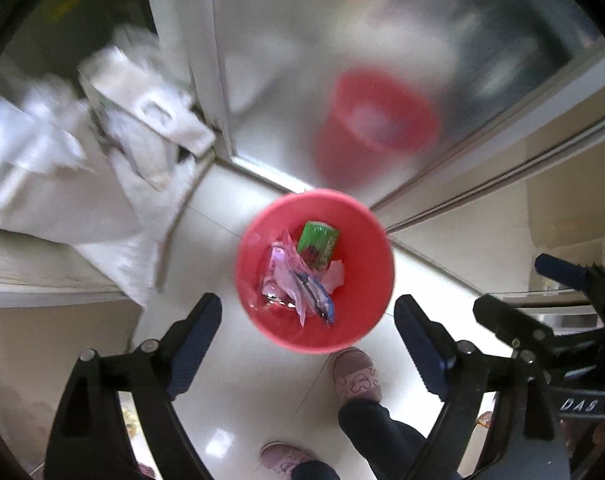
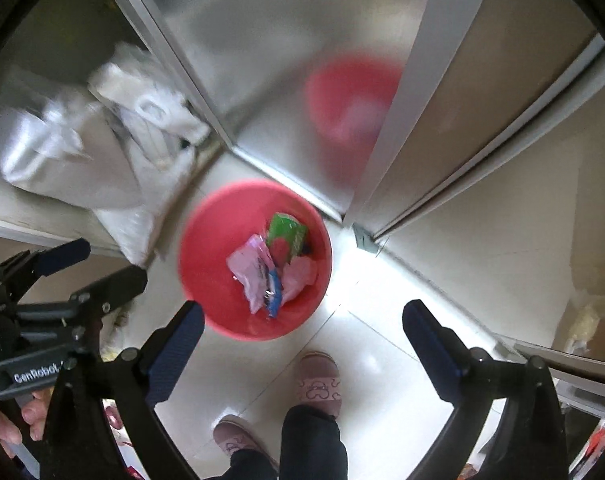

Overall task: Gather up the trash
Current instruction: 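Raise both tools back up to the counter beside the sink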

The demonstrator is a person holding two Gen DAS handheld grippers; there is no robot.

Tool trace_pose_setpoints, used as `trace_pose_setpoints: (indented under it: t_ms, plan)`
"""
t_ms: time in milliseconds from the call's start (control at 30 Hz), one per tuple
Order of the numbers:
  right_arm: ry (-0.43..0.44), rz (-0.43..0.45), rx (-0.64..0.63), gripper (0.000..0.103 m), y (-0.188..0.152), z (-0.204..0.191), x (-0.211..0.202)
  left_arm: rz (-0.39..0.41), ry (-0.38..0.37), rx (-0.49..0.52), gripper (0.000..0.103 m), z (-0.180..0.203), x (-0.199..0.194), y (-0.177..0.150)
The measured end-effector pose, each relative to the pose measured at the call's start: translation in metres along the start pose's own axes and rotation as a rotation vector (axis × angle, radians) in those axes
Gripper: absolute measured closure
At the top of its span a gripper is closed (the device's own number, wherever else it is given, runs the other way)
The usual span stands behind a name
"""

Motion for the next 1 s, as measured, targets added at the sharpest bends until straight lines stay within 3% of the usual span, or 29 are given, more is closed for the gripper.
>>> trace_pose_setpoints:
  t_ms: [333, 533, 767, 1000]
  plan:
    - [-0.046, 0.150, 0.049, 0.004, -0.013, -0.022, -0.185, 0.150, -0.016, 0.046, 0.016, 0.030, -0.194, -0.003]
    - [-0.088, 0.273, 0.041, 0.003, -0.020, -0.032, -0.294, 0.262, -0.052, 0.023, 0.016, 0.042, -0.303, -0.011]
    - [-0.120, 0.384, 0.032, 0.001, -0.014, -0.040, -0.387, 0.360, -0.073, 0.033, 0.011, 0.054, -0.396, -0.005]
    - [-0.130, 0.464, 0.031, 0.001, 0.005, -0.043, -0.442, 0.433, -0.052, 0.044, 0.008, 0.068, -0.468, 0.014]
Point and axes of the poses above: each gripper's, at about its wrist camera, not at the fingertips, and x roughly the way its jaws point, z to its right, y to its top, the point moved 2 cm from there along x, roughly the way its jaws point, and after that the axes turned 12 degrees about -x, right-handed, at the moved point
